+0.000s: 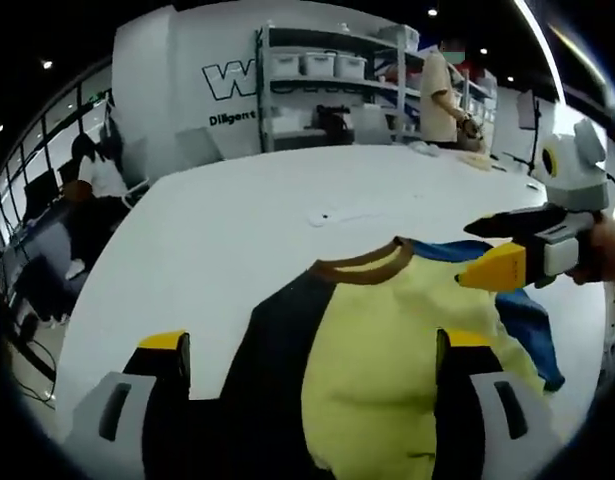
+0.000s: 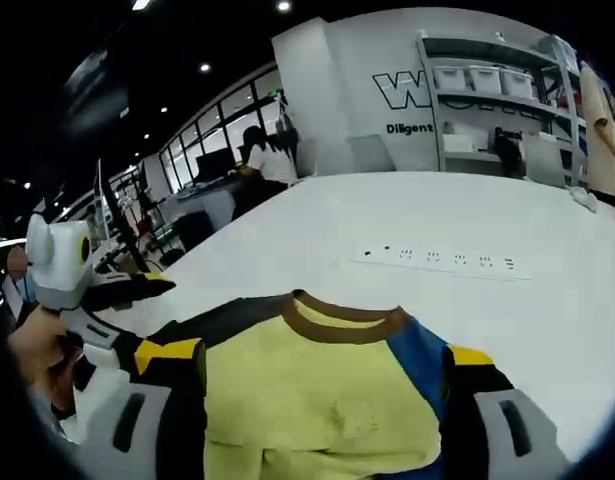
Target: Fold the garment on the visible template until the final outline fits inside the template.
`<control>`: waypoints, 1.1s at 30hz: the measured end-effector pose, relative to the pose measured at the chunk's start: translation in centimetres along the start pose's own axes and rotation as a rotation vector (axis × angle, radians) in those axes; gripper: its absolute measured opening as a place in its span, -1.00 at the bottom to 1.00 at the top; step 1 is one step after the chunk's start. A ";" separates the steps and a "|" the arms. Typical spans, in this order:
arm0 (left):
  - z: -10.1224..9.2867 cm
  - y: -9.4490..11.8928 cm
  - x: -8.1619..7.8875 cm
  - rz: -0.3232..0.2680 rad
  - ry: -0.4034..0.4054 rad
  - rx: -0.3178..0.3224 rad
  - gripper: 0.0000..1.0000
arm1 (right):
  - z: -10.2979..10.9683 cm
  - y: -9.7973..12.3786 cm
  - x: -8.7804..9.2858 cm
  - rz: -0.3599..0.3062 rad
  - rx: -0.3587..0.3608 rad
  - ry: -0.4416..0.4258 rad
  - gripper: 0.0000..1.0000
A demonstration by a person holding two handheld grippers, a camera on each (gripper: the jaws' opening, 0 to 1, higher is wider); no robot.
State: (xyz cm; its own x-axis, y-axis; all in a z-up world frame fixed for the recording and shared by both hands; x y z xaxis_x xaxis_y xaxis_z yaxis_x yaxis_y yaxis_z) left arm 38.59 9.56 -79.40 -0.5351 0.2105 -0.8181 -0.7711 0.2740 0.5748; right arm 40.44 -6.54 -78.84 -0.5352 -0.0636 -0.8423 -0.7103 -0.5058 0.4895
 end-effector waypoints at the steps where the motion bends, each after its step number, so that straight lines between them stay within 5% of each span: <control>1: -0.1 0.2 0.2 0.009 -0.003 0.004 0.98 | 0.3 0.3 0.2 0.005 -0.010 -0.008 0.98; 15: -2.2 3.8 2.8 0.029 0.033 0.064 0.98 | 2.9 3.4 1.1 -0.010 -0.062 0.020 0.97; 33: -4.4 7.7 6.6 0.079 0.035 0.111 0.96 | 5.1 7.4 4.9 0.023 -0.108 0.033 0.81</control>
State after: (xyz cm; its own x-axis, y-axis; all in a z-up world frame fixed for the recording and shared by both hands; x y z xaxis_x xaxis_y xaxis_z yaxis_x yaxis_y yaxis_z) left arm 27.60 8.94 -80.44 -0.6060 0.2030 -0.7691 -0.6840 0.3607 0.6341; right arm 30.19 -6.23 -78.21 -0.5339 -0.1039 -0.8392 -0.6436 -0.5938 0.4829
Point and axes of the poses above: the point that each gripper's makers call its tool centre point, and the gripper's own axes: y roughly backward along the fingers, z roughly to its left, x roughly out of its underside, the point moved 1 cm from there along y, roughly backward along the fingers
